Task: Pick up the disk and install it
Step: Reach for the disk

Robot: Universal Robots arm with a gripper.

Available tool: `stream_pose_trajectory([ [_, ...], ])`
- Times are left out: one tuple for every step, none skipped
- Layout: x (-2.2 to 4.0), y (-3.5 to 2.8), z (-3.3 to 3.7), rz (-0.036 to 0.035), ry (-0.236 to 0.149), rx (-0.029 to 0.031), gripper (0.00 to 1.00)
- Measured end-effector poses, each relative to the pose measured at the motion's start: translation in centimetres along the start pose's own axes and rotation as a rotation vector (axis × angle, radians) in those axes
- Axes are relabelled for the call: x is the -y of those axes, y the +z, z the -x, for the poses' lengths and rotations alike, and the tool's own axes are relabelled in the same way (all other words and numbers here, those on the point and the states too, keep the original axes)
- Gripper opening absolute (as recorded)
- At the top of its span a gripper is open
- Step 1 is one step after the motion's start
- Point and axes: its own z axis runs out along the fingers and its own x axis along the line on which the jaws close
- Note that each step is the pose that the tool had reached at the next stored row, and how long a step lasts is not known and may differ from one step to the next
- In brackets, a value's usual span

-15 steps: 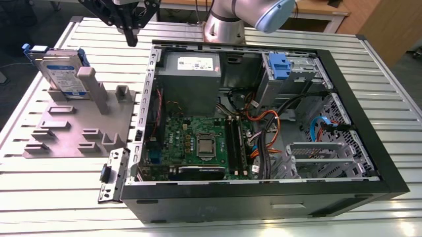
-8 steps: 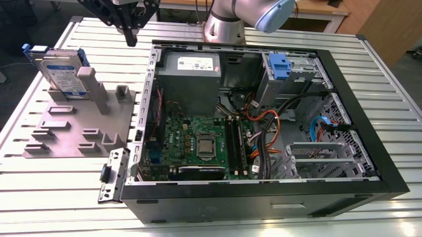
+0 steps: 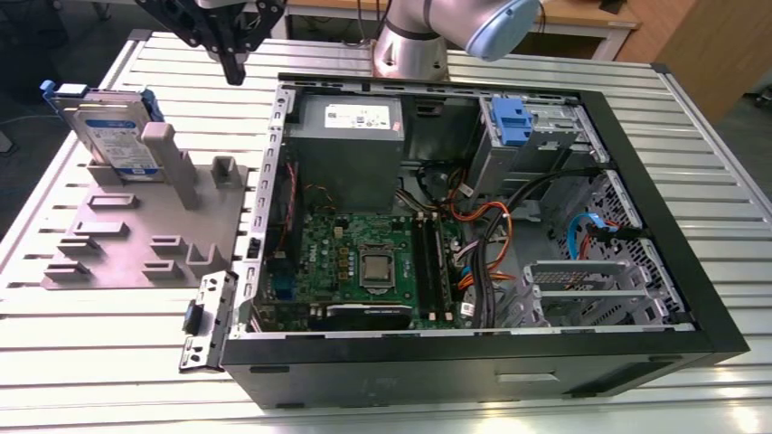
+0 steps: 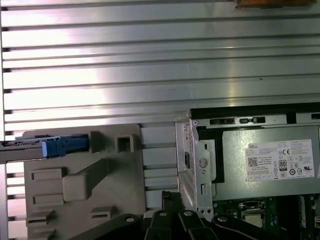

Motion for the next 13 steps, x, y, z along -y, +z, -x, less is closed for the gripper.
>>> stream_pose_trajectory([
  [0.01,0.0,-0.05,-0.0001,0.0,-0.0001,0.11],
  [0.01,0.0,-0.08,0.0,0.0,-0.0001,0.11],
  [0.01,0.0,-0.09,0.0,0.0,-0.0001,0.11],
  [0.01,0.0,-0.1,0.0,0.0,0.0,0.11],
  [0.01,0.0,-0.12,0.0,0.0,-0.0001,0.11],
  [0.01,-0.01,-0.13,-0.0001,0.0,-0.0001,0.11],
  [0.01,-0.01,-0.16,0.0,0.0,-0.0001,0.11],
  [0.01,0.0,-0.17,0.0,0.0,0.0,0.11],
  [0.01,-0.01,-0.18,0.0,0.0,-0.0001,0.11],
  [0.02,-0.01,-0.18,0.0,0.0,-0.0001,0.11],
  [0.02,-0.01,-0.19,0.0,0.0,-0.0001,0.11],
  [0.01,-0.01,-0.19,0.0,0.0,-0.0001,0.11],
  [0.02,-0.01,-0.2,-0.0001,0.0,-0.0001,0.11],
])
